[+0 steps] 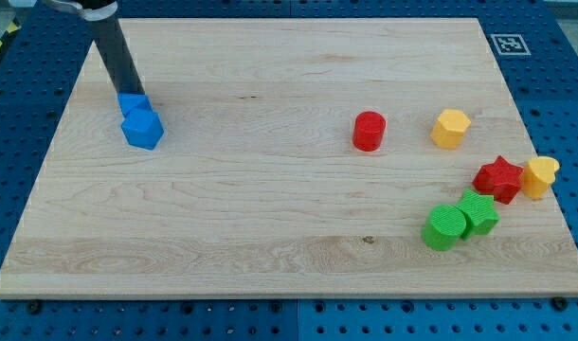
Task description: Push the yellow hexagon above the red star
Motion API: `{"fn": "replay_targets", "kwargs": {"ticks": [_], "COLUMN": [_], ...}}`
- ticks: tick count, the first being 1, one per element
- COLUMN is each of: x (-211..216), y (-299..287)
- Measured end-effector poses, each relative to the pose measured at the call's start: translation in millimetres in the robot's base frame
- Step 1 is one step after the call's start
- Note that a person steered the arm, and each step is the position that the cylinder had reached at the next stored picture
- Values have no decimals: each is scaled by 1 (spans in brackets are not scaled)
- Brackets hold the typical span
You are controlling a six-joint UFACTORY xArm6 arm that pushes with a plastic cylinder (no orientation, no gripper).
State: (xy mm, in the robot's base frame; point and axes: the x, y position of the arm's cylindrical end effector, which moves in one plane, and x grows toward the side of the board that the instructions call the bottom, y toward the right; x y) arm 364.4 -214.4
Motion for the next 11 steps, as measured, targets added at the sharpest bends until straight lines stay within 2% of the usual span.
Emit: {"fn": "replay_targets", "kwargs": {"ticks": [2, 3, 4, 6, 7, 9, 11], "x": [0, 0, -1, -24, -18, 67, 42], "y": [0, 19, 97, 203, 282, 421, 454]}}
